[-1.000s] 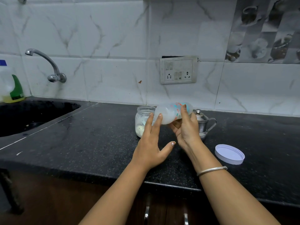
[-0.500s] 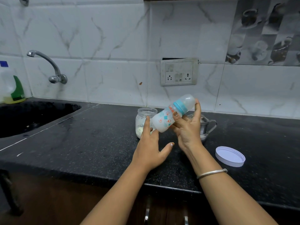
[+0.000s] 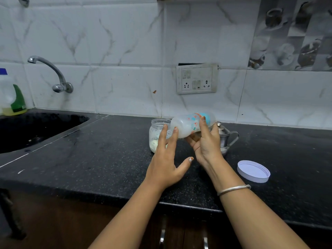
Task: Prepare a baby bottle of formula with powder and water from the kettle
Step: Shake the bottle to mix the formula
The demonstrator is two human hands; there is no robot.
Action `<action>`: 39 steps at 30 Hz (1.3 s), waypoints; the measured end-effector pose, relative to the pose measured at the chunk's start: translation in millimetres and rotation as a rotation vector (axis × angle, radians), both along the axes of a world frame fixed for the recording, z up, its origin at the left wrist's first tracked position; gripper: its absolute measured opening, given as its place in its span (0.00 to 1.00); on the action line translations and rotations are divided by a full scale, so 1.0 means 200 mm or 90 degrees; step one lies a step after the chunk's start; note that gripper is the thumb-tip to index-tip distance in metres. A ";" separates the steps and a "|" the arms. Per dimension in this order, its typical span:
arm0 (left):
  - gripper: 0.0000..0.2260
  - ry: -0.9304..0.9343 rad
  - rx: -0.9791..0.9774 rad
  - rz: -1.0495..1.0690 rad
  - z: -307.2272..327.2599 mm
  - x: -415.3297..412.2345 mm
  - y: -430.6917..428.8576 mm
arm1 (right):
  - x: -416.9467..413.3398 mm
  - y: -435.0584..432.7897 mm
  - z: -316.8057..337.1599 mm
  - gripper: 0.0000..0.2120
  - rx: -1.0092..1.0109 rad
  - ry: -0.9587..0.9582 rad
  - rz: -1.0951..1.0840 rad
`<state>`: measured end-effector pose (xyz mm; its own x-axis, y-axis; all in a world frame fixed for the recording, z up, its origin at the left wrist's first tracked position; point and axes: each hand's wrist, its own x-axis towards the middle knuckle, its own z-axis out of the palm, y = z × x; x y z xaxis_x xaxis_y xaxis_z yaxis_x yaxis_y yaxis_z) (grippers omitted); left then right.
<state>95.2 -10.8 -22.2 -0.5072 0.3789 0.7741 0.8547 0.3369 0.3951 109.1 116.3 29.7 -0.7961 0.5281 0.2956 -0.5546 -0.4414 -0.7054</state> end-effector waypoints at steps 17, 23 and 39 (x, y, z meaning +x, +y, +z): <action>0.33 -0.088 -0.091 0.085 -0.02 -0.03 0.01 | 0.00 -0.01 -0.01 0.37 0.119 0.042 -0.029; 0.36 -0.037 -0.032 0.048 0.00 -0.01 0.01 | -0.01 0.01 -0.01 0.30 0.037 -0.003 -0.028; 0.35 -0.061 -0.065 0.059 -0.02 -0.02 0.01 | 0.01 -0.01 0.00 0.36 0.073 0.019 -0.011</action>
